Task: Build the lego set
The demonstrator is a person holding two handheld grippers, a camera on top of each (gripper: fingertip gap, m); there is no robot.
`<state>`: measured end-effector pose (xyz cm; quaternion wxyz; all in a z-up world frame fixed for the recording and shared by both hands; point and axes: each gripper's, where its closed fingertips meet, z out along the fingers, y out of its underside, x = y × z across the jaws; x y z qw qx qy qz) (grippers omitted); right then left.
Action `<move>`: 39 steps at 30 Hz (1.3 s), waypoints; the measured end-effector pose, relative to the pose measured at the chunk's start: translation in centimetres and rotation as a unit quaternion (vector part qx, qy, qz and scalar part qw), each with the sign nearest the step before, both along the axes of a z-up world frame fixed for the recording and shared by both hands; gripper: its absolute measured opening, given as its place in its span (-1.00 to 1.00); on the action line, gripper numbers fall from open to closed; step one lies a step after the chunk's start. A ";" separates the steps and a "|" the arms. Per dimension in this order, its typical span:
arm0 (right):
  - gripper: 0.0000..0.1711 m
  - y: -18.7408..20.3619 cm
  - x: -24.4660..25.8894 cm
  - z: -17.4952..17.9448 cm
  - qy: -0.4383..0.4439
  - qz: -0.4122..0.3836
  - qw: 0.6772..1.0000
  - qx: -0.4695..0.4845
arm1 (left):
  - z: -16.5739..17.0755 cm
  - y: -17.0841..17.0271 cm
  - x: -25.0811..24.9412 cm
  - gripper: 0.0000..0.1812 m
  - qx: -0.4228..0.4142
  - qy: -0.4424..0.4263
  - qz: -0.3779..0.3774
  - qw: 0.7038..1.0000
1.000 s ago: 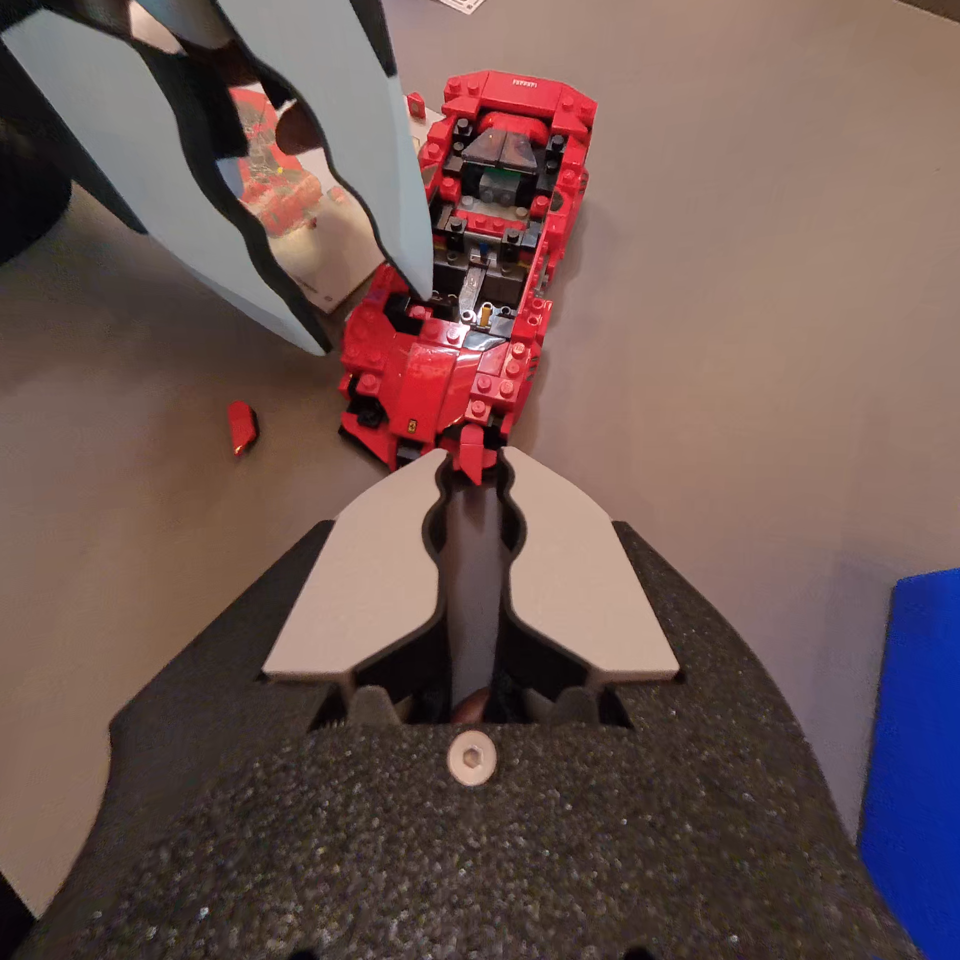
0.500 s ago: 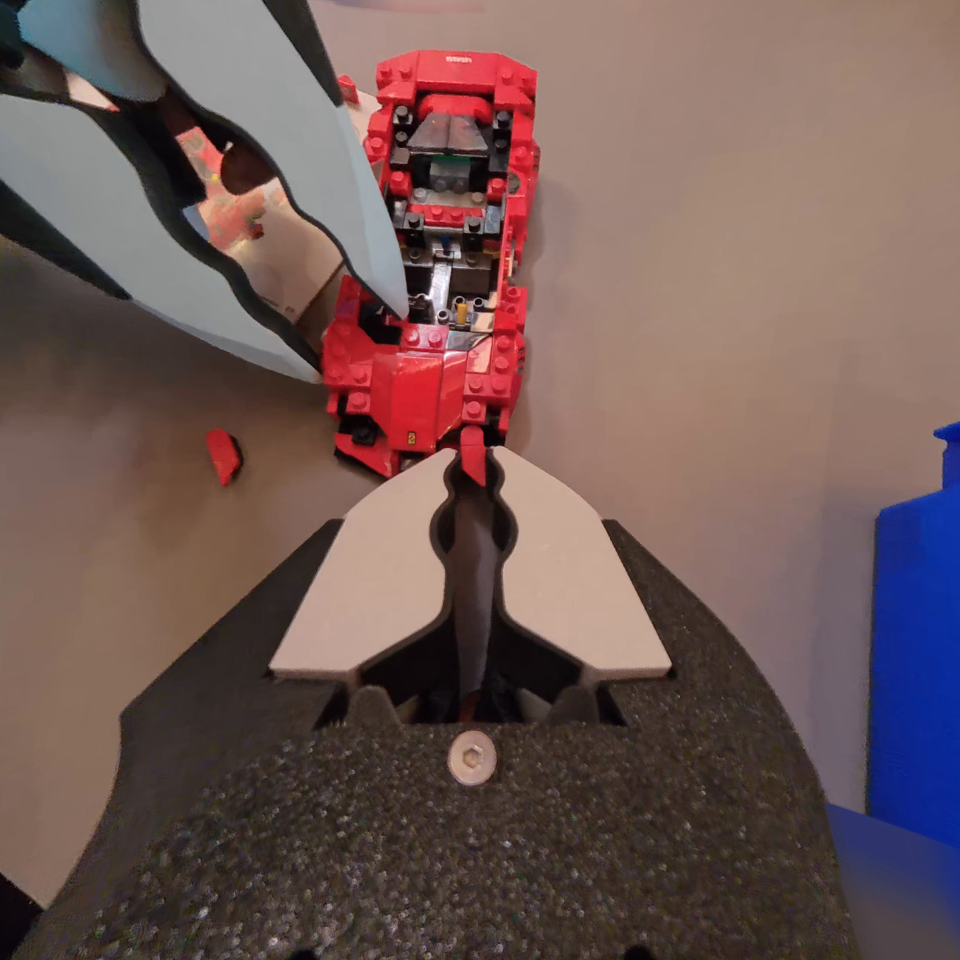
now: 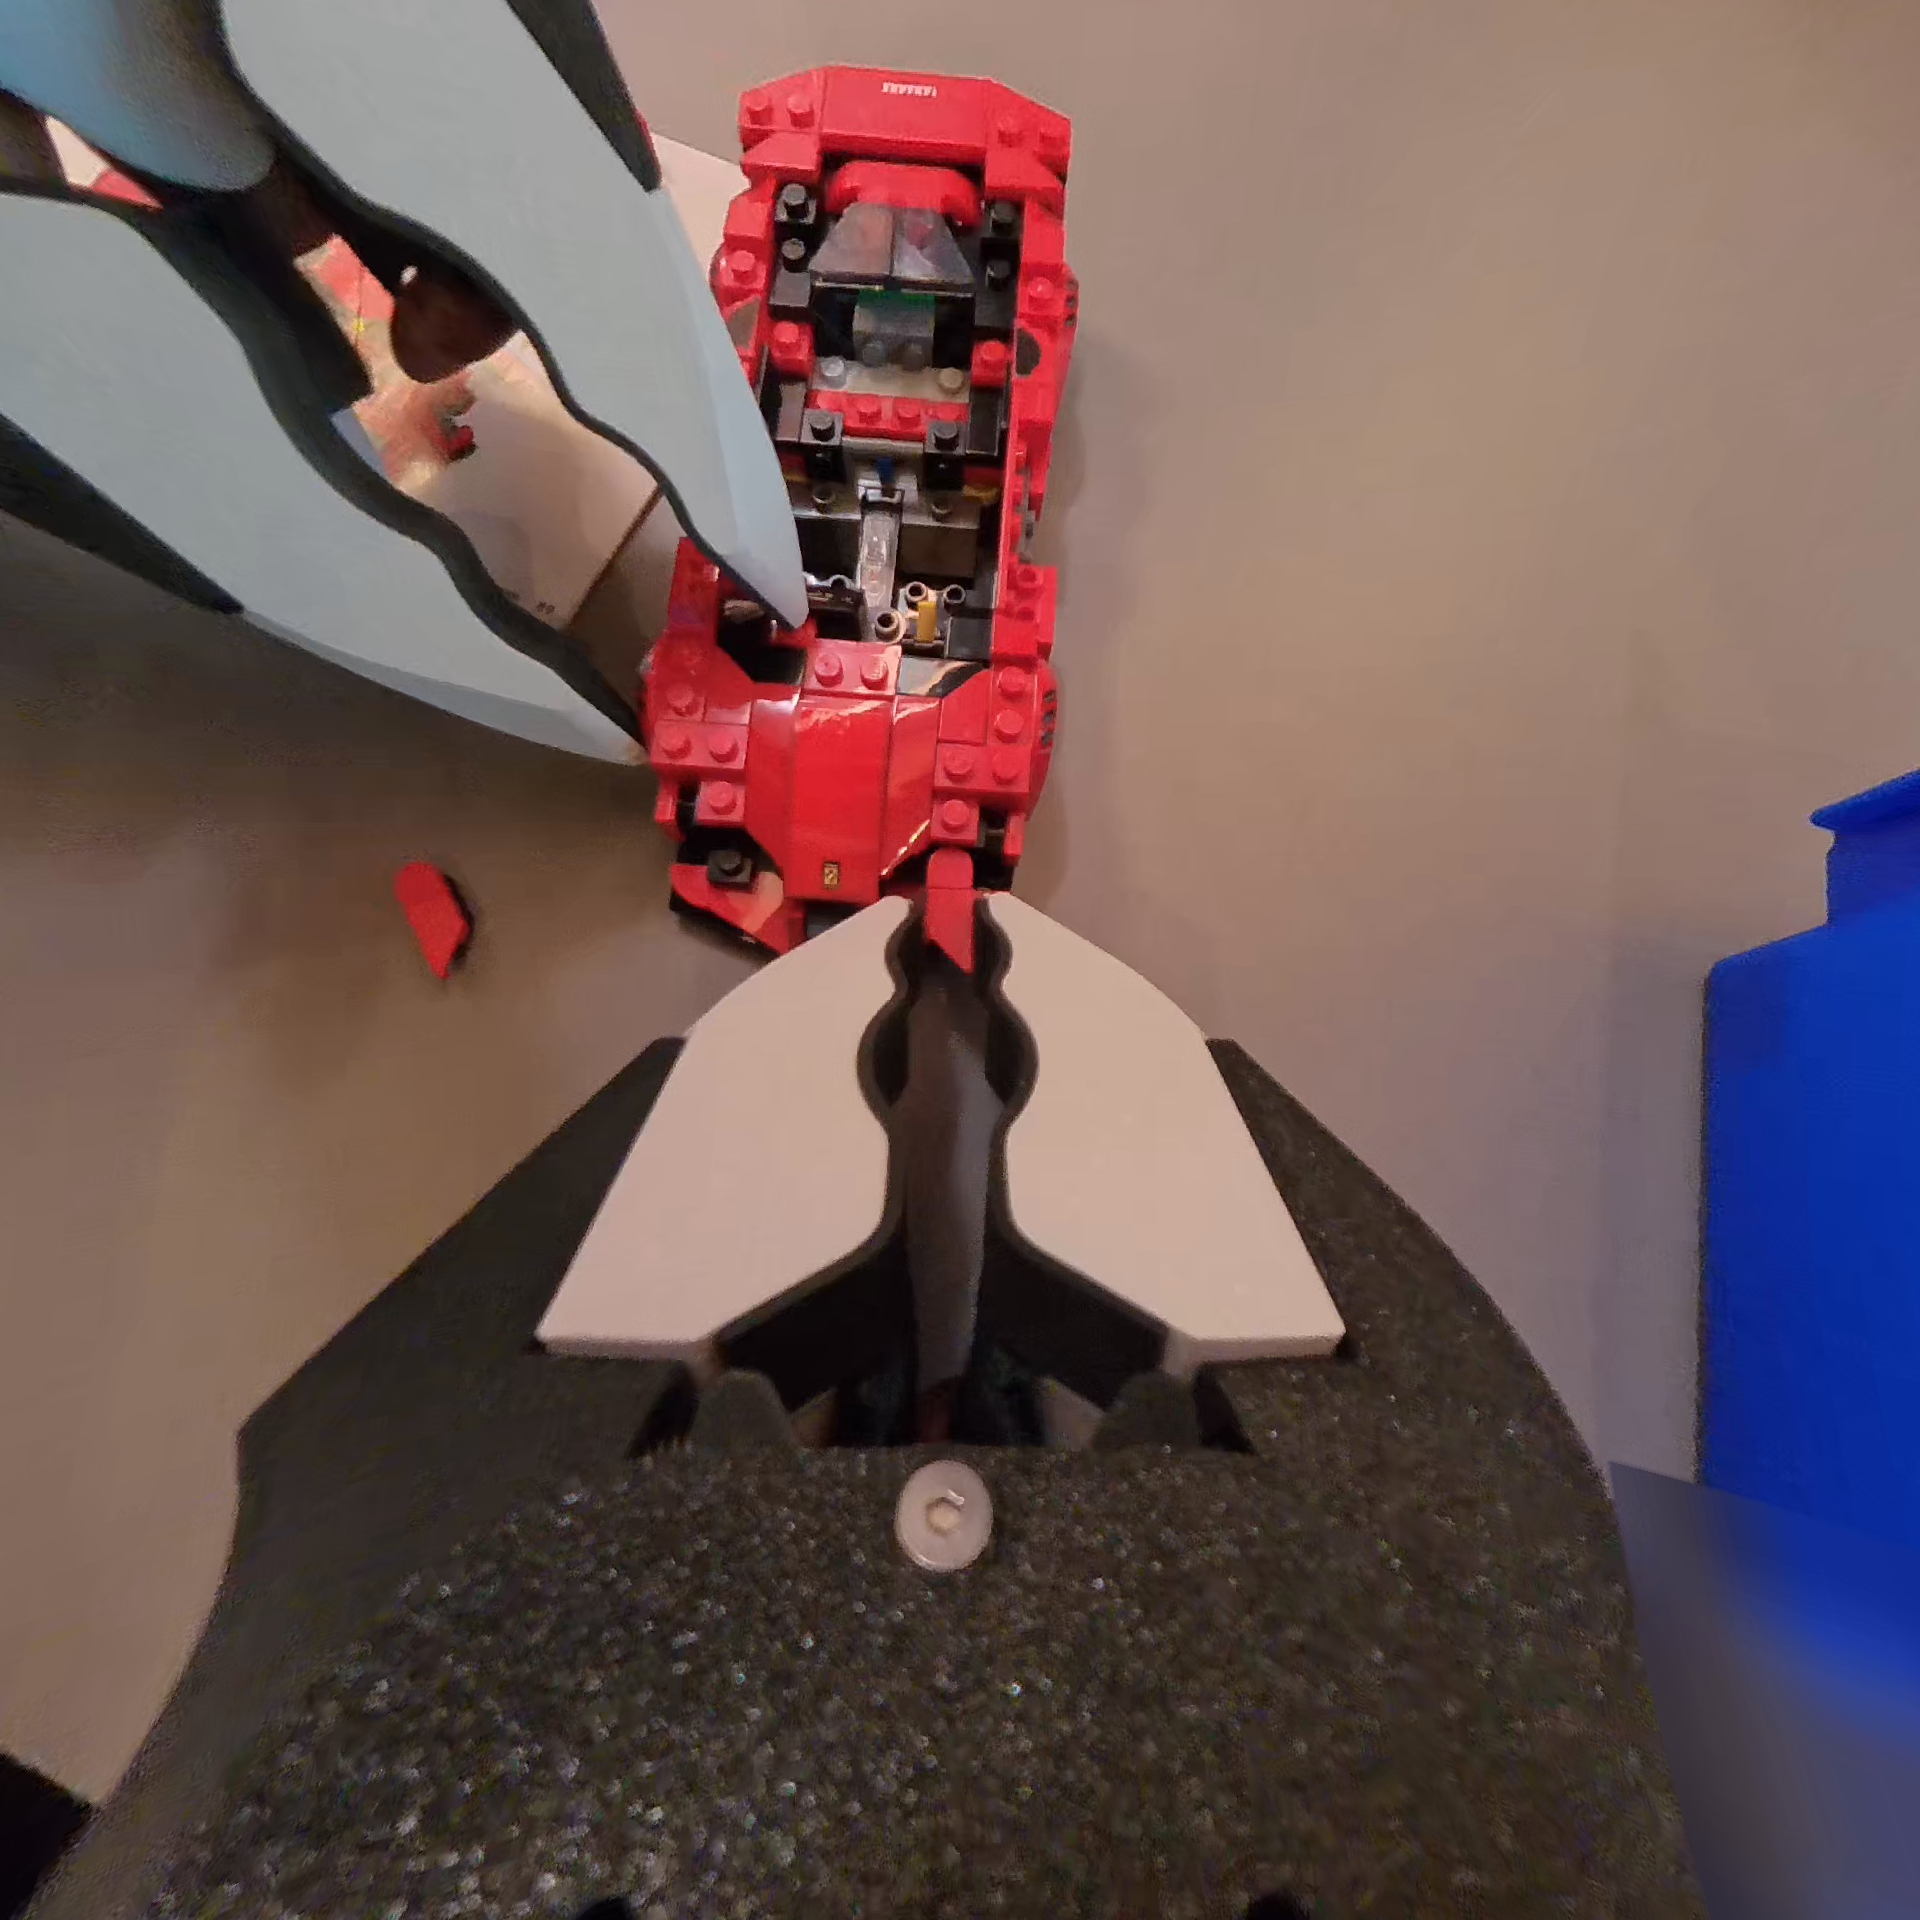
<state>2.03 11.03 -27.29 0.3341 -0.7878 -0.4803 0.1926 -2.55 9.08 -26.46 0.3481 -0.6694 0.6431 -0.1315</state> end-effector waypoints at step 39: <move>-0.91 -8.5 -4.2 -0.6 0.035 0.264 0.964 -0.010 | 1.3 -6.0 -2.3 -0.65 -0.078 -0.047 0.009 0.996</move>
